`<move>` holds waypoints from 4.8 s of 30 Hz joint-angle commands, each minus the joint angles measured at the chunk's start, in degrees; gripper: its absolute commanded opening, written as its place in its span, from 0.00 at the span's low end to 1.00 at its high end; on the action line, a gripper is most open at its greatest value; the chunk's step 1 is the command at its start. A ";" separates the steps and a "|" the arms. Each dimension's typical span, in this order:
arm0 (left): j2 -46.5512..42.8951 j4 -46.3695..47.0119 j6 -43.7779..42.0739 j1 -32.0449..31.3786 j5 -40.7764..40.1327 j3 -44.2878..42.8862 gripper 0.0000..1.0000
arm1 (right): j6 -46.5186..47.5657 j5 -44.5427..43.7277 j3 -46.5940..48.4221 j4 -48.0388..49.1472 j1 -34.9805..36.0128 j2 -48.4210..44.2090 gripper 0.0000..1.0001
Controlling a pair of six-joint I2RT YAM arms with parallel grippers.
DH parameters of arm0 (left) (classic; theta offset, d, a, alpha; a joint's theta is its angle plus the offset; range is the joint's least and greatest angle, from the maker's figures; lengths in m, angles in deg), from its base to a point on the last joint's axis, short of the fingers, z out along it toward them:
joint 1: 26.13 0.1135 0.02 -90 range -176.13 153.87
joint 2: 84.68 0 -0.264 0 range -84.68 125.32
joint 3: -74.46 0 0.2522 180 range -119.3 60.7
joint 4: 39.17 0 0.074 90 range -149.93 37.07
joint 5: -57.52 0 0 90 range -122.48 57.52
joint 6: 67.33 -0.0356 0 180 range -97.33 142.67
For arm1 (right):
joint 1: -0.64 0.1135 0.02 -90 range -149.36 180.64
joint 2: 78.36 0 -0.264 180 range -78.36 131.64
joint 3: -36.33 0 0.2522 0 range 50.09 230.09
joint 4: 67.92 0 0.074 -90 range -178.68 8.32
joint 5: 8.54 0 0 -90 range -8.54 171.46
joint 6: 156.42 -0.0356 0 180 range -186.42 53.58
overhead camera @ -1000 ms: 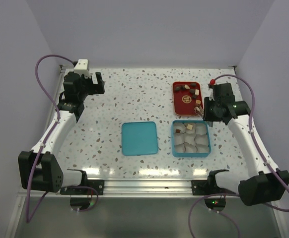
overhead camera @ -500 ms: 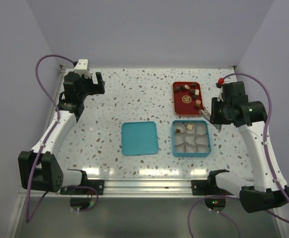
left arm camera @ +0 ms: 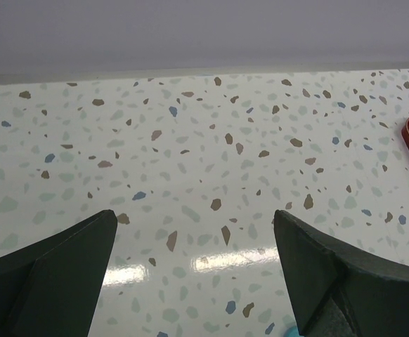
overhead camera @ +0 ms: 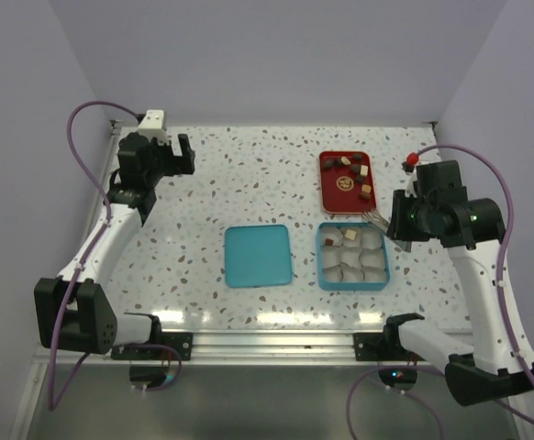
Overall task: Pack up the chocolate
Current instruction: Place the fake chocolate in the packing box, then pick up the fake chocolate from the plate.
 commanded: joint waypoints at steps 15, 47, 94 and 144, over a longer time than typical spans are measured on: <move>0.63 0.14 0.78 -0.37 1.04 -2.54 1.00 | -1.32 -0.82 -4.81 -5.65 0.20 -1.91 0.25; 1.25 0.06 0.60 -0.37 0.95 -2.72 1.00 | -2.20 -3.28 -6.30 -2.75 0.20 -1.82 0.40; 1.25 -0.12 0.16 -0.37 0.16 -2.98 1.00 | 1.49 -9.78 -4.98 35.13 0.11 24.45 0.35; 1.25 -0.12 0.16 -0.37 0.07 -2.89 1.00 | -2.12 -9.00 -4.63 37.86 0.28 24.82 0.26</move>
